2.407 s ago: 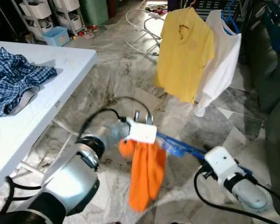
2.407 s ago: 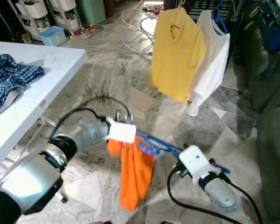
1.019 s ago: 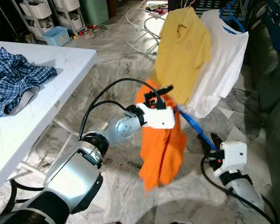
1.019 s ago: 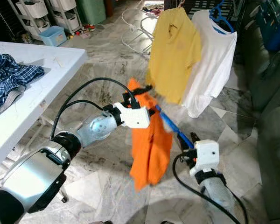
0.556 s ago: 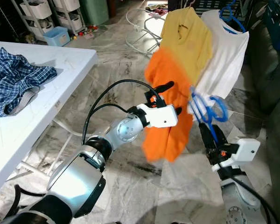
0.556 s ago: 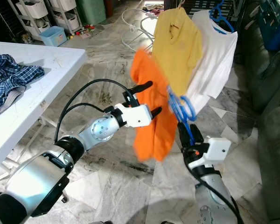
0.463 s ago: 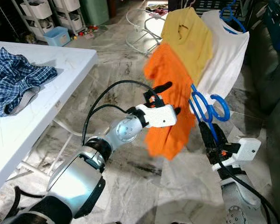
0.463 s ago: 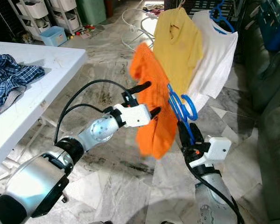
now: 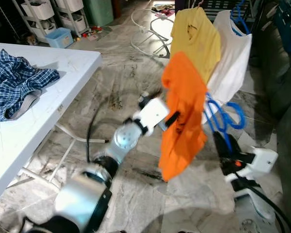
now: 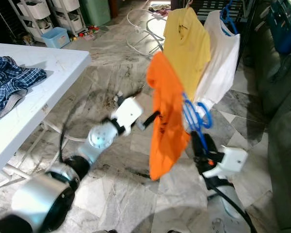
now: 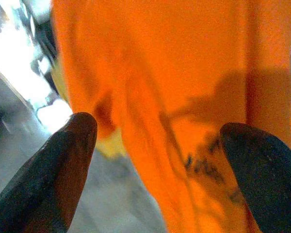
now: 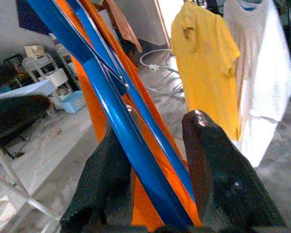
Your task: Hang hanger
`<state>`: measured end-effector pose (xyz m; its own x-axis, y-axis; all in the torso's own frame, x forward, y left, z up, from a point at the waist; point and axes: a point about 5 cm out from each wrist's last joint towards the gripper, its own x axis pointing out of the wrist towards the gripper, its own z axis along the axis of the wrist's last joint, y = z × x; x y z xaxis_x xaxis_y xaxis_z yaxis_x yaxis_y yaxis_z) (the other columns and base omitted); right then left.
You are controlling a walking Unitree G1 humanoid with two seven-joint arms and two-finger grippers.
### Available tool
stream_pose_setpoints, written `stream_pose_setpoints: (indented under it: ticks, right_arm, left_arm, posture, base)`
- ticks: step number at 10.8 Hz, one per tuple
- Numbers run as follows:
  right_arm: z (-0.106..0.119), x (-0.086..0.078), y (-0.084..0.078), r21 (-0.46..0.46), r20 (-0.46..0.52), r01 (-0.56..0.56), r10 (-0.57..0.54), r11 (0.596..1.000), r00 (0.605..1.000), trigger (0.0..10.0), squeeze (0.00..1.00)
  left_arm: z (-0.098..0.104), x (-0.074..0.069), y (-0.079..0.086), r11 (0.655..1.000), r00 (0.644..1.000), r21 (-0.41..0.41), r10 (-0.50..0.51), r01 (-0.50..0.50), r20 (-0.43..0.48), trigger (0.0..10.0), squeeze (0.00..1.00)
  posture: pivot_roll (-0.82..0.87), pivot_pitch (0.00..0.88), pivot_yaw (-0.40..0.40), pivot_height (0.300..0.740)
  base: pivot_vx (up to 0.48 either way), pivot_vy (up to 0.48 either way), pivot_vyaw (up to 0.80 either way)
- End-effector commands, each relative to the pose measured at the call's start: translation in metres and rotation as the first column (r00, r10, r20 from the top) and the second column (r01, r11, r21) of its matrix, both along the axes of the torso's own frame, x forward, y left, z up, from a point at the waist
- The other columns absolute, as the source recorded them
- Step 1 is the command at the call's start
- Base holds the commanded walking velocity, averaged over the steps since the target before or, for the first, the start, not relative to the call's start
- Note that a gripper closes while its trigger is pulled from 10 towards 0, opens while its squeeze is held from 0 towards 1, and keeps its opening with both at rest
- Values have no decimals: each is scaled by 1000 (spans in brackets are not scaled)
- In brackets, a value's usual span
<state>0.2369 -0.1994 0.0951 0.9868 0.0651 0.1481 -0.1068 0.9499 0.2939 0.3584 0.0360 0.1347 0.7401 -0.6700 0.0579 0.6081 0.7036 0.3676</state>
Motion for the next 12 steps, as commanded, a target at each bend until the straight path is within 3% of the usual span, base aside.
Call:
stream_pose_setpoints:
  ticks: [1, 3, 4, 5, 7, 9, 10, 12]
  right_arm:
    - [2, 0, 4, 22, 10, -15, 15, 1000, 1000, 0, 0]
    - [4, 3, 7, 20, 2, -45, 44, 999, 999, 0, 0]
    - [5, 4, 9, 26, -1, -75, 76, 997, 997, 0, 0]
    - [4, 3, 12, 31, -12, -109, 109, 994, 994, 0, 0]
    - [0, -1, 18, 50, -40, -144, 146, 988, 988, 0, 0]
    - [-4, -3, 23, 65, -76, -177, 182, 982, 980, 0, 0]
    - [-4, -3, 24, 77, -86, -181, 188, 980, 978, 0, 0]
    - [-3, -3, 26, 75, -90, -200, 206, 977, 974, 0, 0]
  left_arm:
    - [-14, -2, 3, 996, 987, -86, 5, -19, -158, 10000, 1000]
    - [-26, -10, -8, 964, 942, -265, -93, 5, -321, 10000, 1000]
    - [-24, -12, -16, 937, 921, -349, -153, 20, -357, 10000, 1000]
    - [-19, -14, -26, 901, 899, -430, -234, 57, -371, 10000, 918]
    - [-8, -16, -38, 839, 872, -537, -328, 93, -362, 10000, 0]
    - [-1, -19, -46, 799, 849, -582, -407, 151, -337, 10000, 0]
    - [-2, -24, -50, 786, 827, -586, -454, 197, -331, 10000, 1000]
    - [-6, -30, -52, 797, 830, -563, -456, 220, -322, 10000, 1000]
  posture:
    - [-69, 98, 67, 740]
    - [-74, 100, 57, 740]
    - [-76, 99, 53, 740]
    - [-75, 100, 47, 740]
    - [-80, 103, 43, 740]
    - [-86, 103, 42, 740]
    - [-90, 105, 42, 740]
    - [-91, 107, 41, 740]
  base:
    - [0, 0, 0]
    - [0, 0, 0]
    - [0, 0, 0]
    - [0, 0, 0]
    - [0, 0, 0]
    - [0, 0, 0]
    - [0, 0, 0]
    - [0, 0, 0]
